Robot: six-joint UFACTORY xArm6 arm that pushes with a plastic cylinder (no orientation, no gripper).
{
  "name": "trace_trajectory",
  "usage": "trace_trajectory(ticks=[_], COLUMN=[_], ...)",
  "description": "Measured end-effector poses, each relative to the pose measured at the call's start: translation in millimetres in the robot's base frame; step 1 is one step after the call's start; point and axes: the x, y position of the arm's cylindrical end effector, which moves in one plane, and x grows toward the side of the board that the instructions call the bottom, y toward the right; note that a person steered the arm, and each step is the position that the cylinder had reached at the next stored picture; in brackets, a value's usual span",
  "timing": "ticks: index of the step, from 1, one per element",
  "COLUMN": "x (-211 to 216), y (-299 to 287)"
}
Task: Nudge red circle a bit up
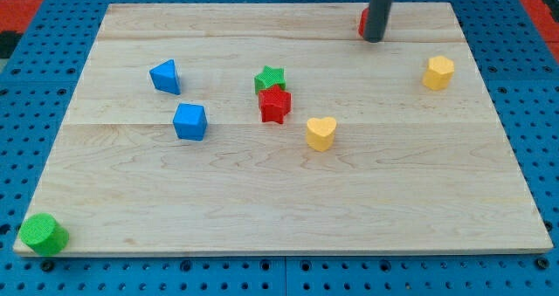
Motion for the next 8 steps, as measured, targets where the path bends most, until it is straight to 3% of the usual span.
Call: trace_trajectory(ticks=[2, 3, 5, 7, 8], x=[-58.5, -66.0, -72.2, -23.5, -37.7], y=[0.1, 2.3, -68.5, 25.4, 38.1])
